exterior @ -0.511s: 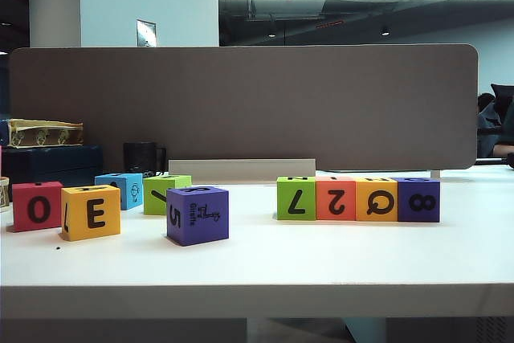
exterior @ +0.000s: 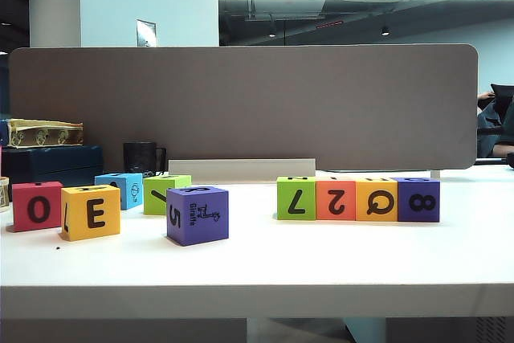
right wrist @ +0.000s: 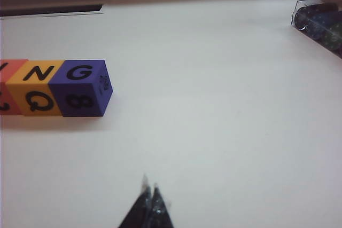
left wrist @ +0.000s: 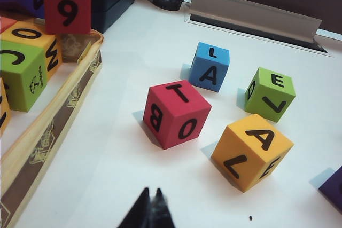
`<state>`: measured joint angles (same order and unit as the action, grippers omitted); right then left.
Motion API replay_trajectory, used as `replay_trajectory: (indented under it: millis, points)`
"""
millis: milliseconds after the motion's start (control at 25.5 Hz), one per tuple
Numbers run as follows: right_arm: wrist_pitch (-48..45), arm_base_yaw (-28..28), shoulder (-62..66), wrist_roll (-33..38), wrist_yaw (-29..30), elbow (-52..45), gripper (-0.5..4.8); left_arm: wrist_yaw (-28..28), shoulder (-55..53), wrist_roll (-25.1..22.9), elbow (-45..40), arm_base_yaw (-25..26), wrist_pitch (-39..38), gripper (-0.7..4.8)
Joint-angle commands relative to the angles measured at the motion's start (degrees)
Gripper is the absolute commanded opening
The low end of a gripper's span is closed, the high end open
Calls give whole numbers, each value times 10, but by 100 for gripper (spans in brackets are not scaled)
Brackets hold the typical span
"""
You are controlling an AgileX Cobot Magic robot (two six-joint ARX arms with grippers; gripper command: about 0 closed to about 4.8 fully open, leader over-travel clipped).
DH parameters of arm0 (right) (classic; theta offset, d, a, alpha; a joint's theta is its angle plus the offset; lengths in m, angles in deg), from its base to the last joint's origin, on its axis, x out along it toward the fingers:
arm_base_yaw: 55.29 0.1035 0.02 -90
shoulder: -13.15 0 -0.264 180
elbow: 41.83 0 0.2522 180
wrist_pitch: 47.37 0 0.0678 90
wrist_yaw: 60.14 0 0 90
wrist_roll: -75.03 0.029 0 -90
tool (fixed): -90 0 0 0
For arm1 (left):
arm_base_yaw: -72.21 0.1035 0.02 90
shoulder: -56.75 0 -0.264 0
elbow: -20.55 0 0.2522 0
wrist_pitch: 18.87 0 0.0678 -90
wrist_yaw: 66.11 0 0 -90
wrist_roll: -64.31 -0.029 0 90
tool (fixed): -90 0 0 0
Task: Select the appropriate blocks from the scattered letter blocks on the table and arrange them in a row to spell out "LEARNING".
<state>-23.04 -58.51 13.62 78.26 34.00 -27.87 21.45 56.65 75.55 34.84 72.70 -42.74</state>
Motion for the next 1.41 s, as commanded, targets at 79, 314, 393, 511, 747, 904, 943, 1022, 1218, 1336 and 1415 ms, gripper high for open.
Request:
replay_trajectory:
  millis: [79,314,393,511,747,904,943,1022,1218,1336,1415]
  points:
    - [-26,1,-6,42,24,3,-2,-11,-1,30,4,0,2,-6]
    - [-32,1,-6,60,26,24,-3,-30,-1,27,24,0,-1,-6]
    - [-33,1,-6,73,26,30,-3,-33,-1,28,31,0,-2,-6]
    - [-30,1,-6,90,37,52,-3,-50,-1,59,43,0,-4,-6]
    - [-11,1,-3,92,37,102,-3,-72,-1,72,49,-1,-6,-6]
    - [33,1,1,92,37,144,-3,-79,-1,72,55,-1,-7,-6]
    - [50,1,6,92,37,157,-3,-79,-1,72,57,-1,-8,-6]
    - [65,1,10,92,38,167,-3,-80,-1,72,60,-1,-10,-6]
    - [91,1,22,92,77,184,-3,-95,-1,72,61,-1,-10,-6]
    - [111,1,26,92,87,194,-3,-99,-1,72,68,-1,-21,-6]
    - [121,1,28,92,96,199,-3,-103,-1,72,74,-1,-28,-6]
